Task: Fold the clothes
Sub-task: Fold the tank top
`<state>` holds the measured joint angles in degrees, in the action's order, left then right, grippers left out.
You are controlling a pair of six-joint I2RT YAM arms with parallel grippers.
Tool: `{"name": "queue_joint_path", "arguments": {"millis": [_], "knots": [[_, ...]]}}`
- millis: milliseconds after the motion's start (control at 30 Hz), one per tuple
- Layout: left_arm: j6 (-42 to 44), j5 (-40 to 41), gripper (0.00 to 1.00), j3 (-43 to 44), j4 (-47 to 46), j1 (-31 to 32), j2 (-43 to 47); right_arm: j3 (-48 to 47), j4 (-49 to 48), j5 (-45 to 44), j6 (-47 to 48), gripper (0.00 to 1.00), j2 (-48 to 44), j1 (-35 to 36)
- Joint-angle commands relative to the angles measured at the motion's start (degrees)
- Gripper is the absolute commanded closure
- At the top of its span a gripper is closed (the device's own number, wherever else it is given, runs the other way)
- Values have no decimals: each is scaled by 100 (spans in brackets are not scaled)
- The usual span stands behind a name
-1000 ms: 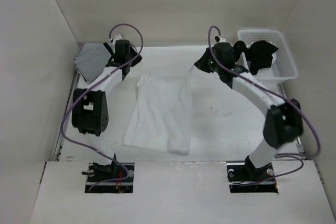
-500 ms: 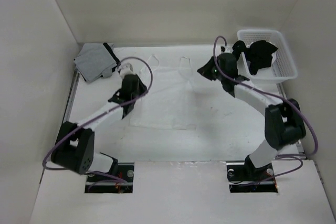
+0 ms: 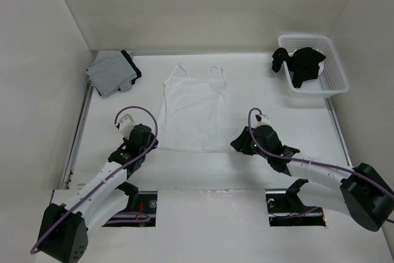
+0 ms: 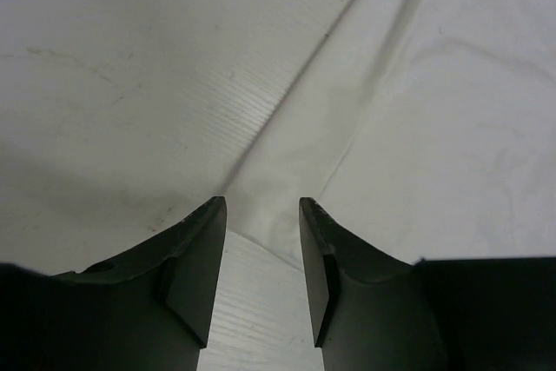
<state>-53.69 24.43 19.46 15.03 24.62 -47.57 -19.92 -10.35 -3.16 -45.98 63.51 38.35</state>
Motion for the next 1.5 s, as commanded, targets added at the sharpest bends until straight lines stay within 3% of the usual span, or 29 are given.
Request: {"name": "queue_joint_path", "arguments": {"millis": [0,200,433,700,867,1033,1300,1467], "knots": [[-247,-94,60,-258,230,-461,30,339,-20,-343,-368,58,-286,81],[113,-843,60,-347,-571,-902,-806,287,-186,-54,-395,52,-14,98],[306,-1027,61,-233,-606,-937,-1069,410,-1029,438,-605,56,697,98],[412,-1326,74,-162,-589,-885,-1158,340,-1400,527,-711,60,1155,63],[395,-1563,83,-153,-501,-902,-1175,287,-1426,588,-728,73,1261,89],[359,-1643,92,-180,-492,-964,-1114,322,-1356,579,-764,78,1103,98],[394,-1766,97,-110,-71,-973,-456,296,-961,492,-773,96,691,107],[465,-1862,100,154,675,-754,746,401,-58,369,-755,99,-389,317]]}}
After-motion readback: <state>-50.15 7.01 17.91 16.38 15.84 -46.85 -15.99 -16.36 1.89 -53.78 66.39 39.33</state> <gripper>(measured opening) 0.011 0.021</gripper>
